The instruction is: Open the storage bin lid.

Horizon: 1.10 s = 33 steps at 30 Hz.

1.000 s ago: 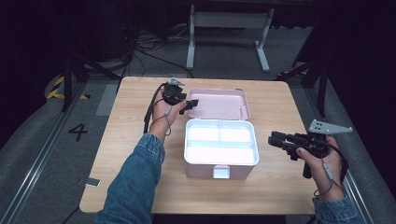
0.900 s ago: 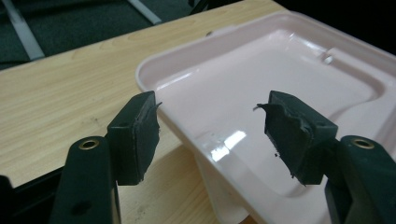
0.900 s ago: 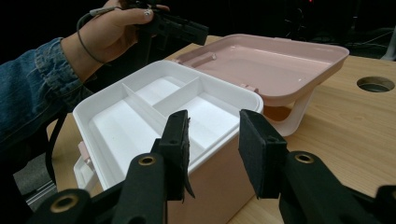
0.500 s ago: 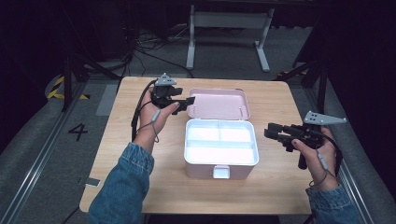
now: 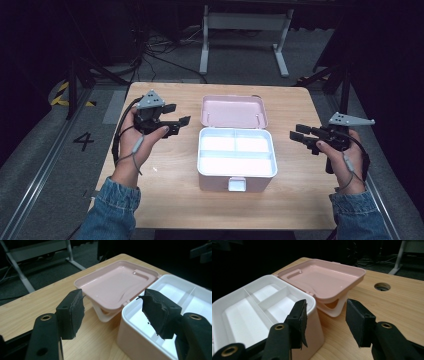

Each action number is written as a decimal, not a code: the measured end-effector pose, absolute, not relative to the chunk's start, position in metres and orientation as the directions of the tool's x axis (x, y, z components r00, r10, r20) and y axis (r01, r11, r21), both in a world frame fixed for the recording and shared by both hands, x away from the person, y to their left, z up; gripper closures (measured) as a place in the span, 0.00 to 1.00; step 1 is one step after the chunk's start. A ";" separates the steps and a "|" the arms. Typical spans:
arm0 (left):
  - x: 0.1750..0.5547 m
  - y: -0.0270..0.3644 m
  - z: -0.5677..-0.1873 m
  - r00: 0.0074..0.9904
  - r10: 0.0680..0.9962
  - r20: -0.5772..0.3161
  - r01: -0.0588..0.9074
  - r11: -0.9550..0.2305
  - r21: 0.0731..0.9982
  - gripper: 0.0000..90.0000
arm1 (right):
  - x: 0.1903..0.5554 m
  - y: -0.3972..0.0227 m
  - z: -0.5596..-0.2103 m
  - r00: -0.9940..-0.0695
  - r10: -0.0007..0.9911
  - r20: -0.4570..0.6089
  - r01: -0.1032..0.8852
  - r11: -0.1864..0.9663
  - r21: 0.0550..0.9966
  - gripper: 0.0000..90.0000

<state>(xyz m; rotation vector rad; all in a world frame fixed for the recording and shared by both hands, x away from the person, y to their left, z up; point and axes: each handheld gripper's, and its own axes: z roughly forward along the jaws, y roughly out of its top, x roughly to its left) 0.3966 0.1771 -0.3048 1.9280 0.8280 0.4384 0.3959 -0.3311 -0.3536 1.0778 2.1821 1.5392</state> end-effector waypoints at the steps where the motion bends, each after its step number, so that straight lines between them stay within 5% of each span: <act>1: 0.395 0.179 -0.305 0.702 0.711 -0.029 0.361 -0.321 0.876 0.38 | 0.396 -0.333 -0.355 -0.686 0.701 0.194 0.424 0.169 0.890 0.58; 10: 0.372 0.215 -0.322 0.633 0.773 -0.039 0.403 -0.286 0.870 0.38 | 0.396 -0.348 -0.358 -0.651 0.738 0.179 0.444 0.178 0.878 0.55; 15: 0.370 0.221 -0.337 0.576 0.816 0.051 0.520 -0.414 0.747 0.35 | 0.395 -0.350 -0.360 -0.640 0.749 0.171 0.459 0.194 0.867 0.53; 33: 0.379 0.230 -0.380 0.562 0.827 0.024 0.700 -0.492 0.518 0.35 | 0.395 -0.369 -0.377 -0.572 0.802 0.171 0.557 0.226 0.799 0.52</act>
